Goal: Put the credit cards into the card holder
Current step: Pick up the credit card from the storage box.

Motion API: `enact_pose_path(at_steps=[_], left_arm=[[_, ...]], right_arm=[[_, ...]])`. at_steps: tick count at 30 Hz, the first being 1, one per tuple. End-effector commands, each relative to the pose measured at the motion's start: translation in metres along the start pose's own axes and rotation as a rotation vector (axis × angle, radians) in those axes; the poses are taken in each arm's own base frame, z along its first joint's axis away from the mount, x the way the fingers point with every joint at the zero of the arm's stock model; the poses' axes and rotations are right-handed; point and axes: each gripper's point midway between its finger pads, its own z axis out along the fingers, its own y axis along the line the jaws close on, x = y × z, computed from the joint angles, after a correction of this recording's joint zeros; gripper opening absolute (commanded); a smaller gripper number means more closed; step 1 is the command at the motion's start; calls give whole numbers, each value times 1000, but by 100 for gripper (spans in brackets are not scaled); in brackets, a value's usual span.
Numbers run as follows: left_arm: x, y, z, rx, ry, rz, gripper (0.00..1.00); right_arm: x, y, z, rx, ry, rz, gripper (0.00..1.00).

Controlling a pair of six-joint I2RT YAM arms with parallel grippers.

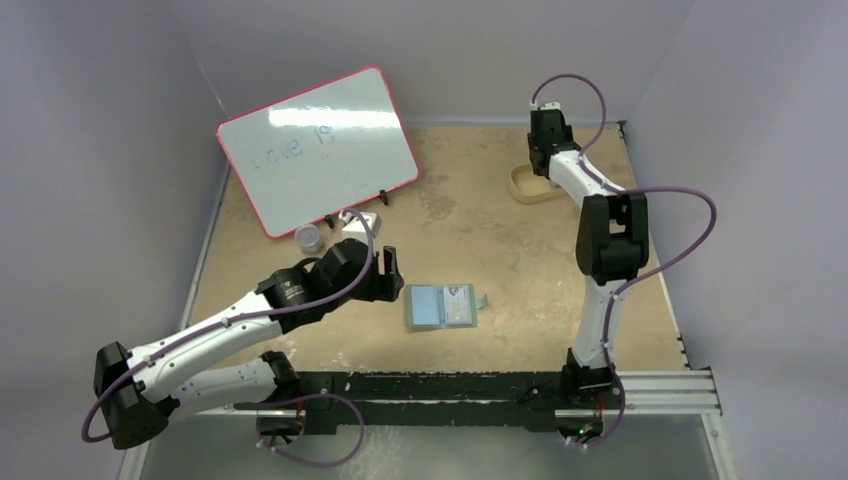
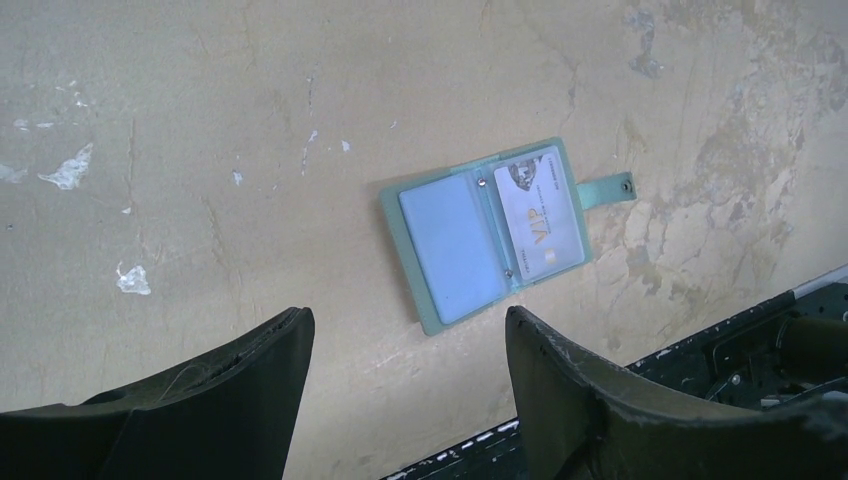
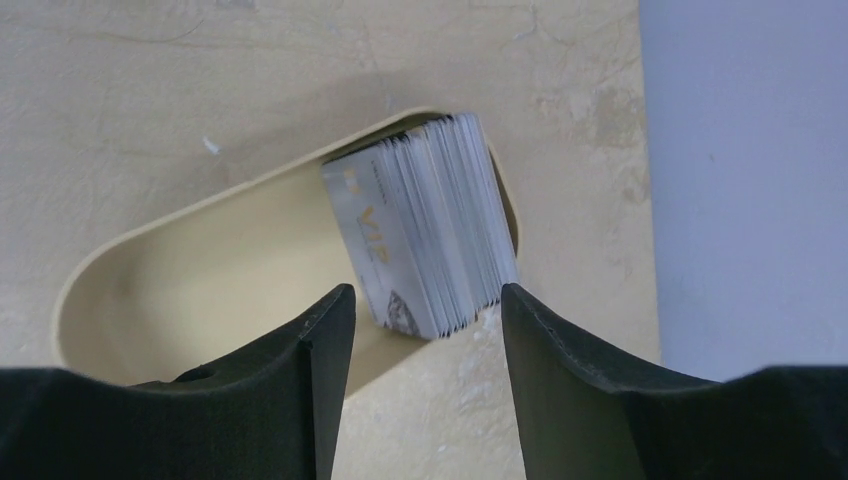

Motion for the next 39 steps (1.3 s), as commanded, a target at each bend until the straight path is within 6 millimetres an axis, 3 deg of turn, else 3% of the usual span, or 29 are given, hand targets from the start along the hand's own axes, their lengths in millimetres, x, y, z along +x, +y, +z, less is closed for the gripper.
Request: enact_pose_path(at_steps=[1, 12, 19, 24, 39], left_arm=[[-17, 2, -14, 4, -64, -7, 70], [-26, 6, -22, -14, -99, -13, 70], [-28, 8, -25, -18, -111, -18, 70], [-29, 7, -24, -17, -111, -18, 70], [-29, 7, -22, -23, -114, -26, 70]], right_arm=[[-22, -27, 6, 91, -18, -36, 59], [-12, -12, 32, 61, 38, -64, 59], [-5, -25, 40, 107, 72, -66, 59], [-10, -34, 40, 121, 68, -57, 52], [-19, -30, 37, 86, 46, -40, 18]])
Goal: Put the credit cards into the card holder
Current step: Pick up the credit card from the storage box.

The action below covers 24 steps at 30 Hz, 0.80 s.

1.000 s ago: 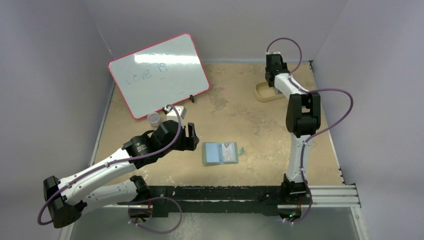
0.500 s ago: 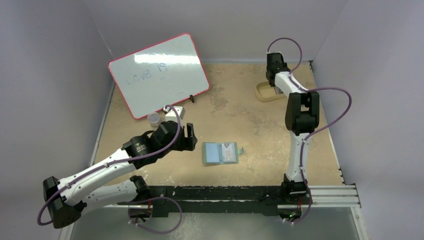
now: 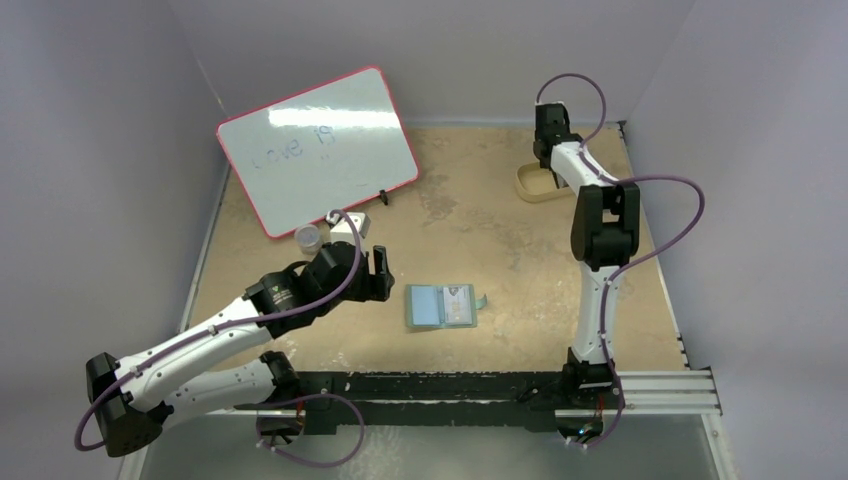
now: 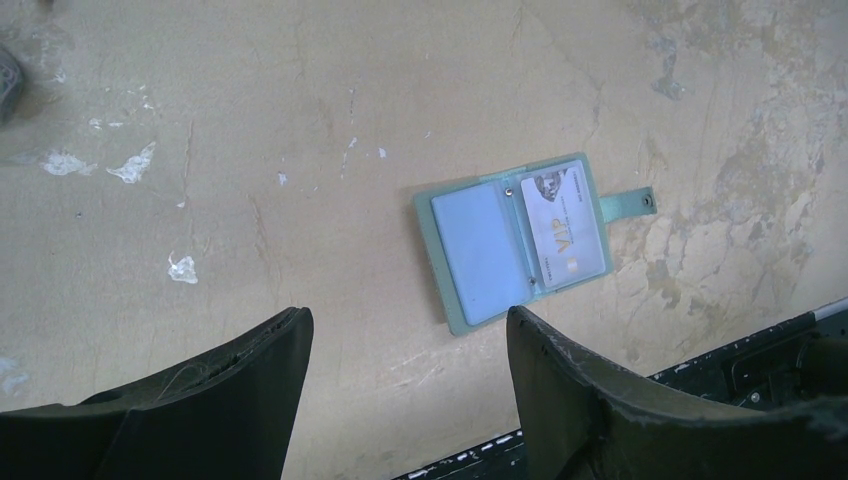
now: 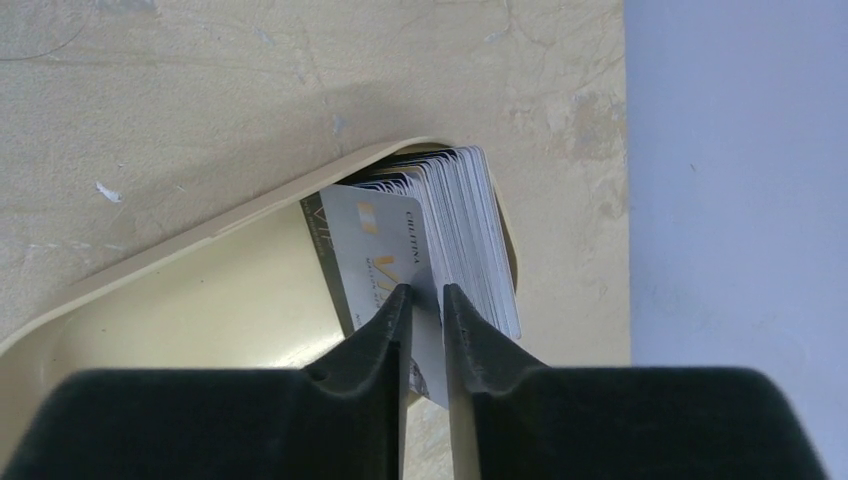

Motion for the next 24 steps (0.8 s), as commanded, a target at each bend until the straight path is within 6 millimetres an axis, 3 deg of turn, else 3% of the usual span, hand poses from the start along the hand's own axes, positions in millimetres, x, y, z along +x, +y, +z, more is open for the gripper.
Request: enact_pose_path(at_steps=[1, 8, 14, 19, 24], left_arm=[[-21, -9, -5, 25, -63, -27, 70], [-15, -9, 1, 18, -44, -29, 68], [-4, -16, 14, 29, 2, -46, 65], [11, -30, 30, 85, 46, -79, 63], [28, -29, 46, 65, 96, -83, 60]], right_arm=[[-23, -16, -10, 7, -47, 32, 15], [-35, -7, -38, -129, -72, 117, 1], [-27, 3, -73, -268, -70, 224, 0], [-27, 13, -116, -418, -120, 333, 0], [-20, 33, -168, -584, -180, 410, 0]])
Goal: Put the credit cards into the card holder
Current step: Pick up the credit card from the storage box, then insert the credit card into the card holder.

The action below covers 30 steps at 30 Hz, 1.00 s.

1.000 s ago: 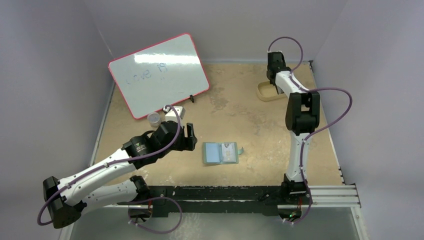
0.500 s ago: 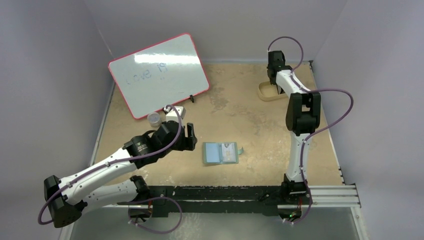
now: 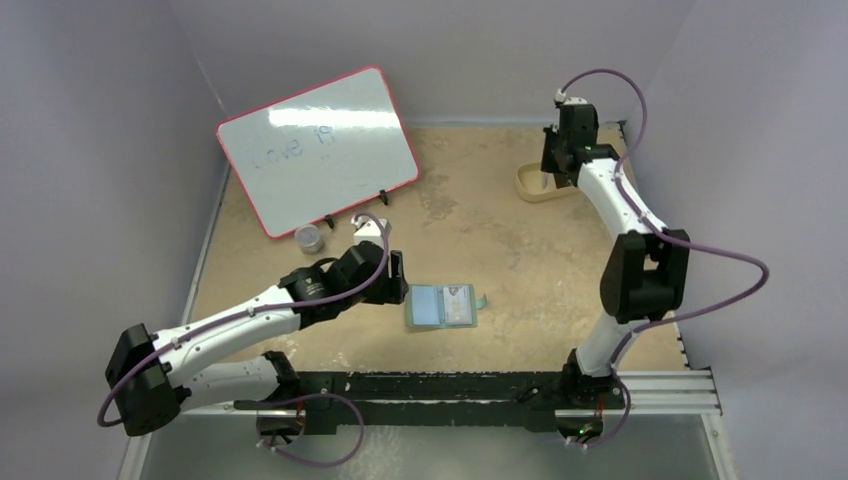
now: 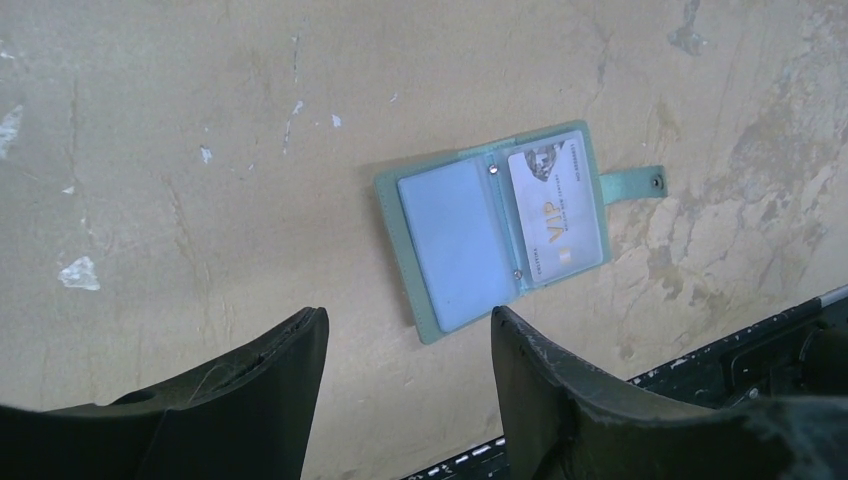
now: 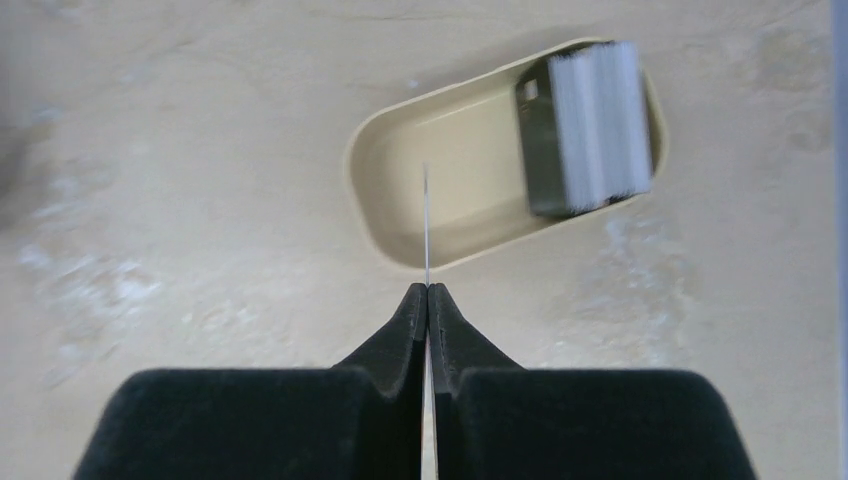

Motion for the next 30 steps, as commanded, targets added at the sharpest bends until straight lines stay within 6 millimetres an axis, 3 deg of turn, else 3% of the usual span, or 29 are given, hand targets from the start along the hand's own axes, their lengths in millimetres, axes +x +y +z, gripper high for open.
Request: enact_pose_path(at_steps=[1, 10, 19, 23, 30], left_arm=[[1, -11, 14, 37, 3, -47, 59], [29, -9, 39, 25, 99, -95, 56], [52, -6, 56, 114, 177, -242, 53], [62, -10, 64, 193, 220, -332, 46], [72, -4, 67, 197, 222, -350, 43]], right_arm=[[-1, 48, -39, -215, -68, 111, 0], [33, 120, -123, -514, -135, 212, 0], [109, 181, -182, -806, -48, 249, 0], [138, 192, -192, -871, -2, 281, 0], [178, 202, -199, -958, 67, 318, 0]])
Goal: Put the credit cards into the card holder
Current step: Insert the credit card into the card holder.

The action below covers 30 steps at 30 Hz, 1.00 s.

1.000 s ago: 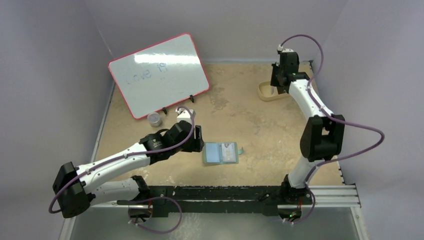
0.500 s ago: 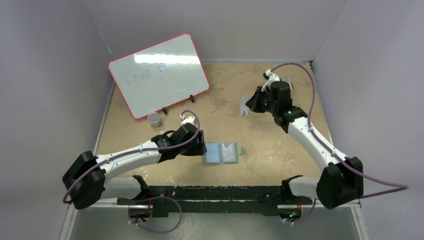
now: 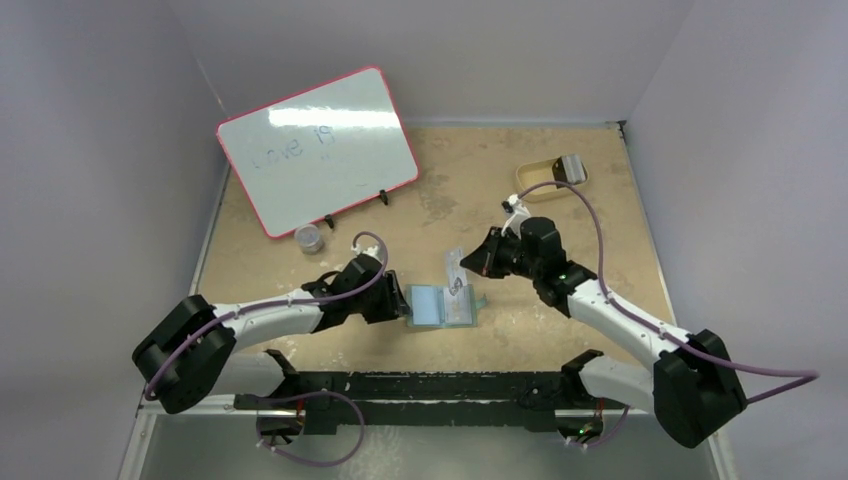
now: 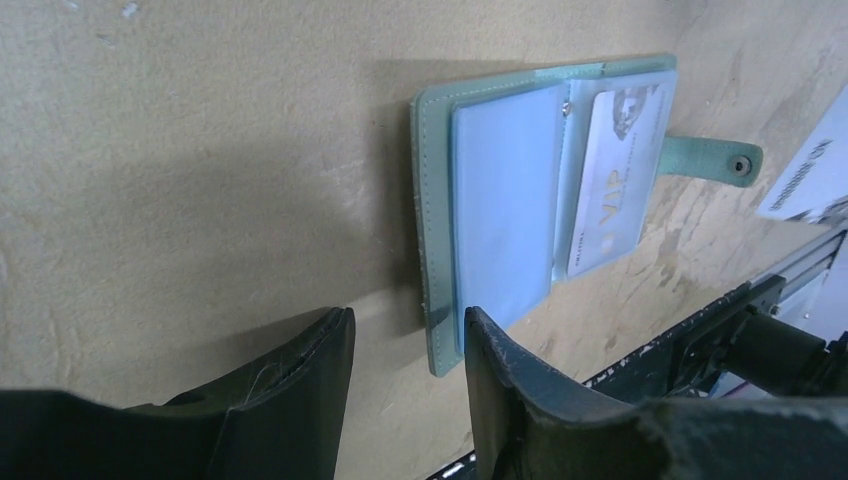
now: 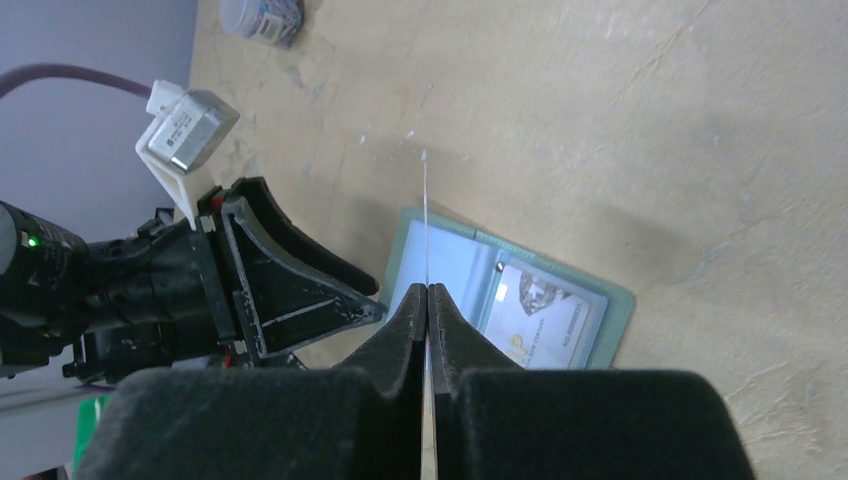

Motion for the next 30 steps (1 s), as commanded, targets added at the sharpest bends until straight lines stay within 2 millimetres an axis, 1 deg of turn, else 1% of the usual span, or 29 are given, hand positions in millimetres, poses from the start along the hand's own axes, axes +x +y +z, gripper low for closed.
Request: enact_pose_path(at_steps=[1, 5, 8, 11, 16, 21, 30], left_arm=[[-9, -23, 0, 116, -28, -19, 43], [-5, -22, 5, 140, -25, -29, 42], [-2, -17, 10, 124, -14, -35, 35], [1, -16, 13, 128, -3, -44, 23], [1, -8, 13, 92, -14, -59, 0], [0, 0, 11, 73, -40, -69, 0], [3, 10, 12, 54, -55, -98, 0]], right_arm=[[0, 25, -3, -131, -36, 26, 0], [17, 17, 1, -145, -3, 52, 0], [26, 12, 5, -142, 11, 65, 0], [30, 6, 8, -128, 21, 69, 0], [42, -5, 15, -111, 45, 91, 0], [57, -17, 23, -93, 75, 113, 0], [74, -18, 28, -118, 108, 152, 0]])
